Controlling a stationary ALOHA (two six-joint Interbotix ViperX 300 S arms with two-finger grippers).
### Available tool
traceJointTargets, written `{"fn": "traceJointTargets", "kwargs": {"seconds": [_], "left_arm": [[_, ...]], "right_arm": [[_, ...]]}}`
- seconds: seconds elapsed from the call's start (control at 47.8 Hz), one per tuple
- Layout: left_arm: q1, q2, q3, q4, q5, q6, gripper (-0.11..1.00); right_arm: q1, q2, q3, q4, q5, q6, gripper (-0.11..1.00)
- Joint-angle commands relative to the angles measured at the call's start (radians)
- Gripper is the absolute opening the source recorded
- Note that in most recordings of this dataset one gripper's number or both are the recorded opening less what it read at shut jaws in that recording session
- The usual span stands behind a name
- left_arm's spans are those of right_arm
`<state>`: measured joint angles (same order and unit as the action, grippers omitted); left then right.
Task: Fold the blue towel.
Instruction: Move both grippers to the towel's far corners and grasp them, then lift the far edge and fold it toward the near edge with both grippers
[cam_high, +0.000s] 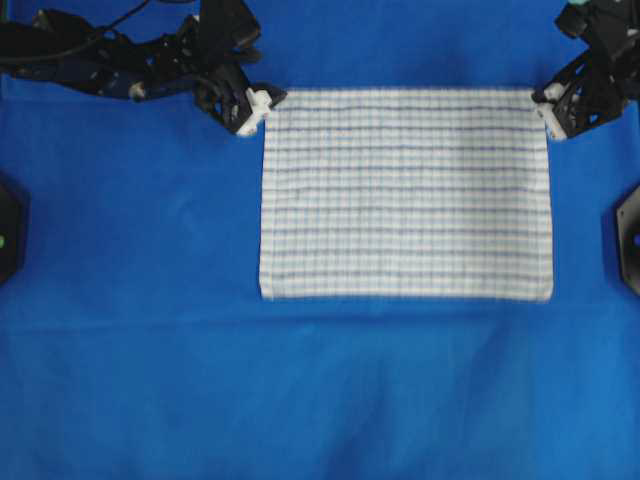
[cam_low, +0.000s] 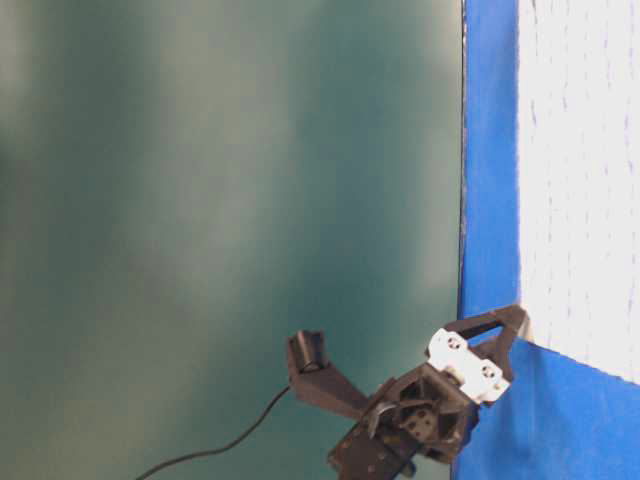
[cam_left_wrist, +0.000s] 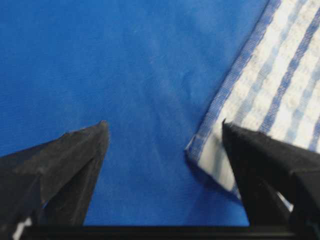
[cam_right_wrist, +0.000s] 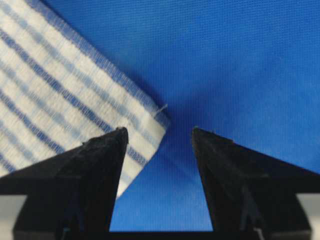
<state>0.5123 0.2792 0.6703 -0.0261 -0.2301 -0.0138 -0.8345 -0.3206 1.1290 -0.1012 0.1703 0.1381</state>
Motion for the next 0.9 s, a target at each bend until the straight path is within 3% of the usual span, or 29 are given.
{"fn": "traceJointTargets", "kwargs": {"seconds": [0.0,0.23,0.335,0.398,0.544,0.586,0.691,0.879], "left_arm": [[0.000,0.006,-0.023,0.000,-0.009,0.002,0.88],[0.000,0.040,-0.032,-0.002,-0.002,0.005,0.86],[-0.005,0.040,-0.029,-0.002,0.002,0.003,0.80],[-0.009,0.040,-0.025,-0.002,0.014,0.003,0.69],[-0.021,0.037,-0.020,0.003,0.060,0.009,0.32],[-0.026,0.037,-0.018,0.003,0.071,0.014,0.22],[-0.032,0.035,-0.018,0.003,0.084,0.031,0.03],[-0.037,0.026,-0.026,0.003,0.089,0.038,0.03]], "right_arm": [[-0.014,0.038,-0.025,-0.003,-0.038,0.000,0.59],[-0.026,0.147,-0.051,-0.003,-0.075,-0.006,0.58],[-0.028,0.176,-0.058,-0.003,-0.097,-0.015,0.57],[-0.026,0.183,-0.058,-0.003,-0.095,-0.017,0.53],[-0.028,0.176,-0.051,-0.005,-0.086,-0.017,0.12],[-0.026,0.172,-0.051,-0.003,-0.080,-0.017,0.05],[-0.026,0.170,-0.051,-0.003,-0.077,-0.017,0.05],[-0.028,0.163,-0.057,-0.003,-0.077,-0.011,0.05]]}}
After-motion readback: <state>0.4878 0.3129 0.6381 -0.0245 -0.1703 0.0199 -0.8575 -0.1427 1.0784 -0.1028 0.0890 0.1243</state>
